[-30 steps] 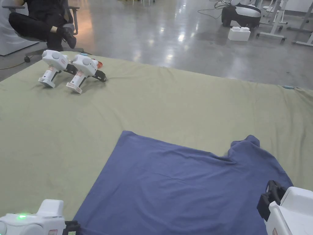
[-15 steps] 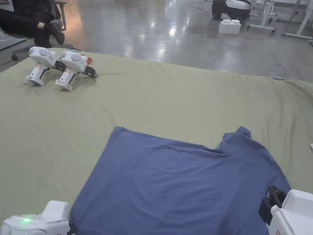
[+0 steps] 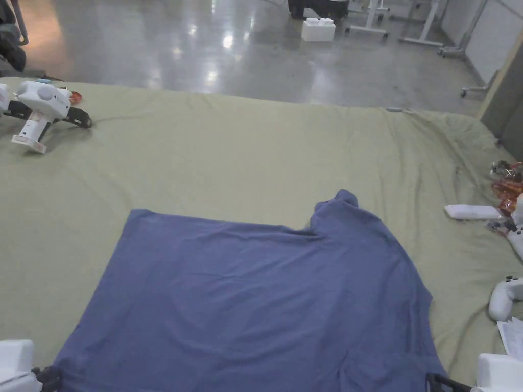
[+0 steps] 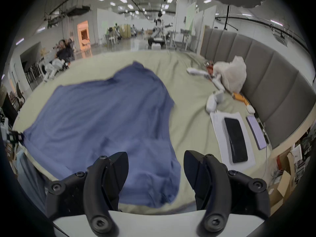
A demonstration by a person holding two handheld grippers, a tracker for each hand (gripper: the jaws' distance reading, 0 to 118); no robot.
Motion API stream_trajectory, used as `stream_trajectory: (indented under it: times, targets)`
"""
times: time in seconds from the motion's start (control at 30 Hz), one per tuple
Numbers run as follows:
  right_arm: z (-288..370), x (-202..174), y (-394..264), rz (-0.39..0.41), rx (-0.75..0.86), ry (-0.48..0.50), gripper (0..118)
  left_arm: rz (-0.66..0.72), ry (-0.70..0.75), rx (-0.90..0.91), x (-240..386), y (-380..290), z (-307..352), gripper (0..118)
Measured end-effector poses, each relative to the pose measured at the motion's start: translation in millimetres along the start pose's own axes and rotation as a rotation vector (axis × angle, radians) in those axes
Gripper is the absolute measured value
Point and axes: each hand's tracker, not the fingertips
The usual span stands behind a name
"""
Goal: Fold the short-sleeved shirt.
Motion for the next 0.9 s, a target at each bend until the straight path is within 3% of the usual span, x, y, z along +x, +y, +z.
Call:
stream_trajectory:
  times: [0.3,0.4,0.5,0.6,0.9]
  targets:
    - [-28,-6,-38,0.017,-0.195,0.034,69,0.020,0.000,-0.015,-2,-6,-7,1]
    - [-39,-5,-40,-0.016,-0.220,0.061,50,0.031,-0.002,-0.023,-3,-8,-10,1]
    - [-41,-9,-39,-0.054,-0.207,0.140,10,0.029,0.001,-0.028,-1,-10,-11,1]
    - [-39,-20,-37,0.033,-0.217,0.103,6,0.030,0.002,-0.031,0,-11,-12,1]
    - [-2,-3,-24,-0.055,-0.144,0.145,5,0.049,-0.041,0.048,-9,-6,3,1]
